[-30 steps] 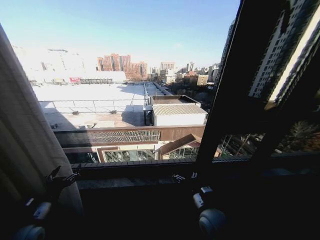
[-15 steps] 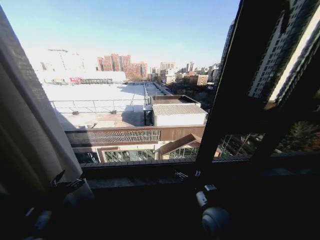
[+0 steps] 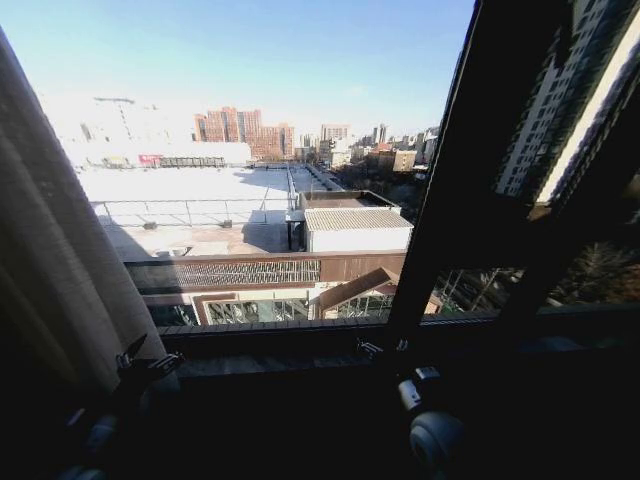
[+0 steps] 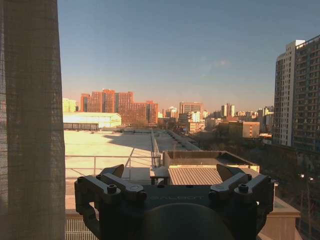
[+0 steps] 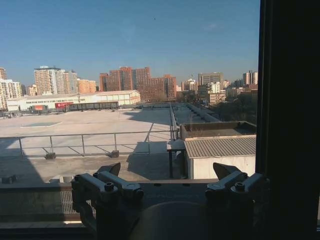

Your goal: Open the curtains by pulling them apart, changing their state from closed to fully open.

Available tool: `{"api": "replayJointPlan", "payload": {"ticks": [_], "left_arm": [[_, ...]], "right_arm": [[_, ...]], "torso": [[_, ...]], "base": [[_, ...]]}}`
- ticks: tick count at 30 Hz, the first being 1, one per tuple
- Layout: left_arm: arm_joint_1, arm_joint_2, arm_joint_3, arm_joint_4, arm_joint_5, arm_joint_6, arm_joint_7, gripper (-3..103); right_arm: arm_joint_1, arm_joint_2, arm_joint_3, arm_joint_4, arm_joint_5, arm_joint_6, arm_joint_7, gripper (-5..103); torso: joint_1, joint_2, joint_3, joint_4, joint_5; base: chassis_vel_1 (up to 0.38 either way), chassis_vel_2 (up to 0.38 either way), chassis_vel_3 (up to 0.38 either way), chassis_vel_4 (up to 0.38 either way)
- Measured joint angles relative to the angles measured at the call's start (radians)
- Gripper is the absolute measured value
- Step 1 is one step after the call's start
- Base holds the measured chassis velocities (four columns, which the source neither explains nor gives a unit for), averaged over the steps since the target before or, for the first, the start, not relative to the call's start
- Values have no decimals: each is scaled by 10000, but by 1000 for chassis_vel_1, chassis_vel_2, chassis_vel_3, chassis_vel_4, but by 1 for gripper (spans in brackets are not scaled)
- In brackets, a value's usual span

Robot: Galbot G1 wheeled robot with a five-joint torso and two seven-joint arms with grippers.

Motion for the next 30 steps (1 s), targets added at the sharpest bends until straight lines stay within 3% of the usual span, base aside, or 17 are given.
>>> {"api": "replayJointPlan", "payload": {"ticks": [30], "left_arm": [[74, -204, 6, 16, 365, -340, 37, 100]], "right_arm": [[-91, -176, -49, 134, -3, 43, 23, 100]], "torso": [[1, -1, 0, 1, -2]], "base": [[-80, -85, 84, 82]]}}
